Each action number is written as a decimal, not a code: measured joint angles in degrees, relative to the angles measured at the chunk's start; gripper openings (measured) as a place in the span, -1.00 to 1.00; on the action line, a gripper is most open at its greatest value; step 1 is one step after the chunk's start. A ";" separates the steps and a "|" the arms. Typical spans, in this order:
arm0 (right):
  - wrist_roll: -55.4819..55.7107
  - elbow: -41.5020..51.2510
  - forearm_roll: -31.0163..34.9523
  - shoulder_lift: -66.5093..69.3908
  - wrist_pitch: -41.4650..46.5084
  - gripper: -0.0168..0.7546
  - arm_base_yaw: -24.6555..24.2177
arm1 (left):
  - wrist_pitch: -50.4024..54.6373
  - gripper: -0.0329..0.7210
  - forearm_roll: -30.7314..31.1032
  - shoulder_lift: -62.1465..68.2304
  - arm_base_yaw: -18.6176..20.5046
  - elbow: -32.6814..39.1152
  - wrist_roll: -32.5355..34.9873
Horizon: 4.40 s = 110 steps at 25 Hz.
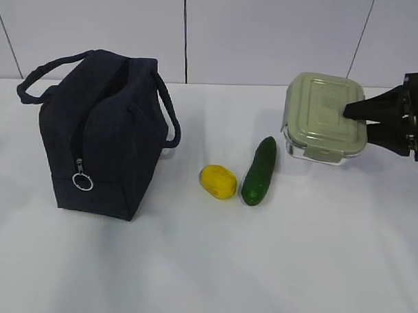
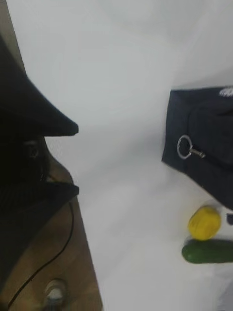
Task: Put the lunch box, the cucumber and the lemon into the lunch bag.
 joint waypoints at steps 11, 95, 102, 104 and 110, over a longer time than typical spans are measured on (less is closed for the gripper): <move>3.37 0.09 0.35 -5.44 0.72 0.03 6.56 | -6.79 -0.26 -5.15 16.21 0.00 -8.62 10.77; 8.05 -3.79 16.21 4.09 -7.39 0.02 22.31 | -3.02 -0.94 -34.59 63.57 -14.55 -47.62 18.96; 8.28 -8.83 16.10 4.79 -10.65 0.01 26.46 | -7.67 -0.94 -37.37 63.80 -15.38 -47.62 19.11; 8.28 -9.58 16.00 4.89 -12.00 0.01 27.11 | -8.41 -0.94 -38.73 64.67 -15.38 -47.62 19.11; 8.40 -10.29 15.54 6.24 -14.08 0.01 27.72 | -8.71 -0.94 -42.52 68.37 -15.38 -47.64 19.34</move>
